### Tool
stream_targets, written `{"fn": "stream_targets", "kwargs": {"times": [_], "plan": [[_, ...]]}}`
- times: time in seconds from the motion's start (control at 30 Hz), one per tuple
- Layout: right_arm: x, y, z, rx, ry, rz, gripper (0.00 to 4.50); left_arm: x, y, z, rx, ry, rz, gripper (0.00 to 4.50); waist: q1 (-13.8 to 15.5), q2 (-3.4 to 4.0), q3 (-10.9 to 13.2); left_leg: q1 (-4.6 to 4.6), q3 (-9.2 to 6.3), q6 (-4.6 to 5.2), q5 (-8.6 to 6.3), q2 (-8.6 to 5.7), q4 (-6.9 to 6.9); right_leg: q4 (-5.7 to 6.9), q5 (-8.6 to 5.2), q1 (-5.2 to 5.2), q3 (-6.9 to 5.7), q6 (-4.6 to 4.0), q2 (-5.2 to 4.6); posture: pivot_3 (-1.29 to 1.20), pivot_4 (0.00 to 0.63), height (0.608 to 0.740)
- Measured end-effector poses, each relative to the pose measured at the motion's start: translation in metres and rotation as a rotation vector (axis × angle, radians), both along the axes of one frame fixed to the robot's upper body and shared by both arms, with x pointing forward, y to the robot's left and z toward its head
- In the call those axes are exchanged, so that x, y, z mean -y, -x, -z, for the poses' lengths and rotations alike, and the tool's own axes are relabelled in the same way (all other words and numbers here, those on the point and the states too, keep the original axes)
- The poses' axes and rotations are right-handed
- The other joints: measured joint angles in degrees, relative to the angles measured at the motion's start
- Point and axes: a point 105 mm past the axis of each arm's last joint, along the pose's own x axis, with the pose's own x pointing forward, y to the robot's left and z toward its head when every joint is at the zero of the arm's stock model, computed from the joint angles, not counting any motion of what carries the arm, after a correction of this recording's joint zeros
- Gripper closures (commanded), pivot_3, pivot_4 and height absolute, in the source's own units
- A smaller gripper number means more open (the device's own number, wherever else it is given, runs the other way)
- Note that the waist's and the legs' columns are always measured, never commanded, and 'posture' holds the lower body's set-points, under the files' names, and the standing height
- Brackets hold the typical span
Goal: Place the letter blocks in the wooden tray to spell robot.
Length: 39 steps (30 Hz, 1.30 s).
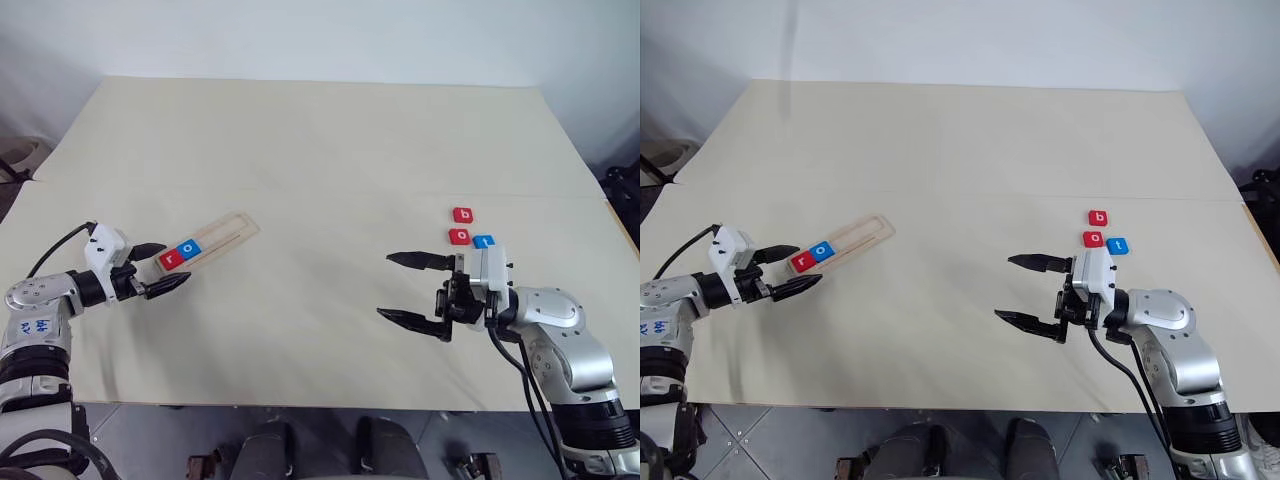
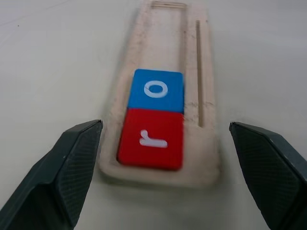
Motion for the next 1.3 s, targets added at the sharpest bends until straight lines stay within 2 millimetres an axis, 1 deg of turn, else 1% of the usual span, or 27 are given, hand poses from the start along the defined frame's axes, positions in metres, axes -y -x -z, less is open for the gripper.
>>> {"fn": "stream_targets", "kwargs": {"times": [0.2, 0.3, 0.33, 0.37, 0.63, 0.77, 0.83, 0.97, 1.13, 1.2, 1.27, 1.3], "plan": [[0.002, 0.000, -0.001, -0.005, -0.003, 0.029, 0.03, 0.002, -0.003, 0.003, -0.012, -0.007, 0.017, 0.00, 0.0, -0.01, 0.0, 0.06, 0.04, 0.00, 0.00, 0.01, 0.04, 0.11, 0.00, 0.00, 0.07, 0.00, 0.00, 0.00, 0.150, 0.740], [0.002, 0.000, -0.003, 0.004, -0.004, 0.035, 0.00, 0.002, -0.004, 0.004, -0.016, -0.013, 0.018, 0.60, 0.0, -0.02, 0.0, 0.08, 0.05, 0.00, 0.00, 0.01, 0.04, 0.14, 0.00, 0.00, 0.08, 0.00, -0.01, 0.00, 0.150, 0.740], [0.002, 0.000, -0.003, 0.004, -0.004, 0.037, 0.00, 0.001, -0.004, 0.004, -0.018, -0.011, 0.015, 0.91, 0.0, -0.02, 0.0, 0.08, 0.06, 0.00, 0.00, 0.01, 0.04, 0.14, 0.00, 0.00, 0.08, 0.00, -0.01, 0.00, 0.150, 0.740], [0.002, 0.000, -0.003, 0.005, -0.004, 0.037, 0.00, 0.001, -0.004, 0.004, -0.017, -0.011, 0.014, 1.10, 0.0, -0.02, 0.0, 0.09, 0.07, 0.01, 0.00, 0.01, 0.04, 0.14, 0.00, 0.00, 0.09, 0.00, -0.01, 0.00, 0.150, 0.740], [0.002, -0.001, -0.006, 0.014, -0.004, 0.034, 0.00, 0.001, -0.003, 0.005, 0.016, -0.022, 0.014, 1.10, 0.0, -0.01, 0.0, 0.11, 0.07, 0.00, 0.00, 0.02, 0.04, 0.17, 0.00, 0.00, 0.10, 0.00, -0.01, 0.00, 0.150, 0.740], [0.003, -0.002, -0.005, 0.012, 0.001, 0.033, 0.00, 0.009, -0.005, 0.005, 0.047, -0.015, 0.032, 1.10, 0.3, -0.01, 0.0, 0.09, 0.06, 0.01, -0.01, -0.02, 0.08, 0.17, 0.00, 0.01, 0.09, 0.00, -0.06, 0.00, 0.150, 0.740], [0.006, -0.003, -0.004, 0.005, 0.010, 0.042, 0.00, 0.022, -0.007, 0.003, 0.071, -0.004, 0.073, 1.10, 0.6, -0.01, 0.0, 0.06, 0.05, 0.04, -0.02, -0.05, 0.14, 0.18, 0.00, 0.01, 0.08, 0.00, -0.10, 0.00, 0.150, 0.740], [0.020, -0.004, 0.000, -0.005, 0.028, 0.088, 0.00, 0.070, -0.007, 0.004, 0.103, 0.033, 0.242, 1.10, 1.1, -0.07, 0.0, -0.05, 0.05, 0.08, -0.04, -0.03, 0.25, 0.18, 0.00, -0.01, 0.05, 0.00, -0.10, 0.00, 0.150, 0.740], [0.039, 0.001, 0.008, -0.025, 0.051, 0.162, 0.00, 0.125, -0.001, -0.013, 0.162, 0.045, 0.454, 1.10, 1.2, -0.08, 0.0, -0.05, 0.07, 0.08, -0.04, -0.03, 0.29, 0.18, 0.00, -0.01, 0.06, 0.00, -0.10, 0.00, 0.150, 0.740], [0.051, 0.006, 0.014, -0.050, 0.066, 0.210, 0.00, 0.151, 0.006, -0.012, 0.148, 0.035, 0.566, 1.10, 1.5, -0.08, 0.0, -0.05, 0.07, 0.08, -0.04, -0.04, 0.30, 0.18, 0.00, 0.00, 0.06, 0.00, -0.10, 0.00, 0.150, 0.740], [0.061, 0.013, 0.018, -0.065, 0.081, 0.252, 0.00, 0.167, 0.011, -0.005, 0.115, 0.029, 0.637, 1.10, 1.6, -0.08, 0.0, -0.06, 0.09, 0.10, -0.05, -0.03, 0.35, 0.17, 0.00, 0.00, 0.07, 0.00, -0.09, 0.00, 0.150, 0.740], [0.064, 0.015, 0.018, -0.064, 0.086, 0.266, 0.00, 0.172, 0.012, -0.003, 0.102, 0.018, 0.657, 1.10, 1.6, -0.08, 0.0, -0.07, 0.09, 0.10, -0.05, -0.02, 0.37, 0.18, 0.00, 0.00, 0.07, 0.00, -0.09, 0.00, 0.150, 0.740]]}}
